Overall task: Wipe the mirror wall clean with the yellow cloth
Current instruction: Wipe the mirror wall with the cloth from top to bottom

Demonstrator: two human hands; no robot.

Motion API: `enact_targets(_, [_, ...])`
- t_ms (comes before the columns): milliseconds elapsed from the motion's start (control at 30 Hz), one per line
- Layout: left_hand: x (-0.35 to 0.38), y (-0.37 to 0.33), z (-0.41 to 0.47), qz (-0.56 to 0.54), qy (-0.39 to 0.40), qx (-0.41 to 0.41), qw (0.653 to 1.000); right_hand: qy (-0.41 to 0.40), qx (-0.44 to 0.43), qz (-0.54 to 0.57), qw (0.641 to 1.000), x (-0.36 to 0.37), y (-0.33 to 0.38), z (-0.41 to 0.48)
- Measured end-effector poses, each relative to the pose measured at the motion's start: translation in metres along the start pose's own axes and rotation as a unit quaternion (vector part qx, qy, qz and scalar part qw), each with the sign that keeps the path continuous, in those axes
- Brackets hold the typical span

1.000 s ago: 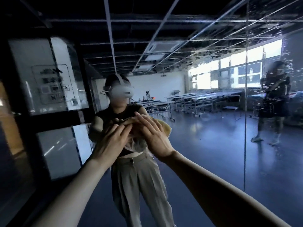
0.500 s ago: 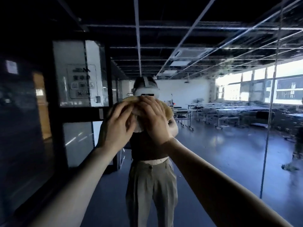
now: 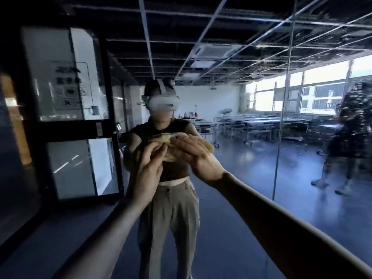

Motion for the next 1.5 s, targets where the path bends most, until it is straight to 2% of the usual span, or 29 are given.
enact_targets(133, [0.034, -0.022, 0.038, -0.014, 0.002, 0.007, 1.0, -0.036, 0.018, -0.065, 0.997, -0.025, -0.036, -0.01])
enact_targets(300, [0.061, -0.022, 0.009, 0.022, -0.01, 0.037, 0.999, -0.035, 0.053, -0.048, 0.997, -0.019, -0.037, -0.037])
enact_targets(400, [0.074, -0.022, -0.008, 0.03, -0.009, 0.058, 0.998, -0.01, 0.044, -0.05, 0.998, -0.018, -0.039, -0.067])
enact_targets(533, [0.098, -0.034, -0.034, 0.055, 0.061, 0.086, 0.993, 0.077, -0.031, -0.122, 0.989, -0.036, -0.059, -0.115])
enact_targets(600, [0.107, -0.04, -0.024, 0.052, 0.084, 0.077, 0.992, 0.077, -0.064, -0.171, 0.98, -0.049, -0.078, -0.122])
enact_targets(667, [0.116, -0.049, 0.0, 0.063, 0.125, 0.13, 0.981, 0.045, -0.068, -0.206, 0.975, -0.06, -0.099, -0.114])
enact_targets(733, [0.131, -0.059, 0.035, 0.084, 0.143, 0.167, 0.972, 0.023, -0.022, -0.236, 0.971, -0.074, -0.119, -0.102])
enact_targets(800, [0.15, -0.083, 0.073, 0.062, 0.108, 0.144, 0.982, 0.017, 0.061, -0.253, 0.965, -0.09, -0.137, -0.097])
enact_targets(867, [0.171, -0.105, 0.095, 0.061, 0.111, 0.126, 0.984, 0.02, 0.135, -0.257, 0.957, -0.1, -0.149, -0.1])
enact_targets(1067, [0.205, -0.108, 0.079, 0.07, 0.121, 0.175, 0.975, 0.019, 0.259, -0.222, 0.94, -0.088, -0.135, -0.124])
enact_targets(1167, [0.208, -0.111, 0.06, 0.043, 0.104, 0.205, 0.972, 0.02, 0.284, -0.196, 0.938, -0.083, -0.122, -0.147])
enact_targets(1233, [0.211, -0.115, 0.043, 0.035, 0.115, 0.222, 0.968, 0.048, 0.274, -0.203, 0.939, -0.081, -0.112, -0.166])
enact_targets(1400, [0.205, -0.11, 0.035, 0.135, 0.168, 0.309, 0.926, 0.12, 0.214, -0.242, 0.939, -0.089, -0.12, -0.183])
enact_targets(1500, [0.199, -0.107, 0.056, 0.152, 0.158, 0.317, 0.923, 0.145, 0.271, -0.199, 0.93, -0.096, -0.126, -0.165])
Point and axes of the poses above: each hand's wrist, its own z-axis towards the middle knuckle, its own x-axis out of the palm, y = z × x, the point moved 1 cm from there along z, towards the middle knuckle, and after that the axes turned 14 degrees about -z, right-handed, at the moved point
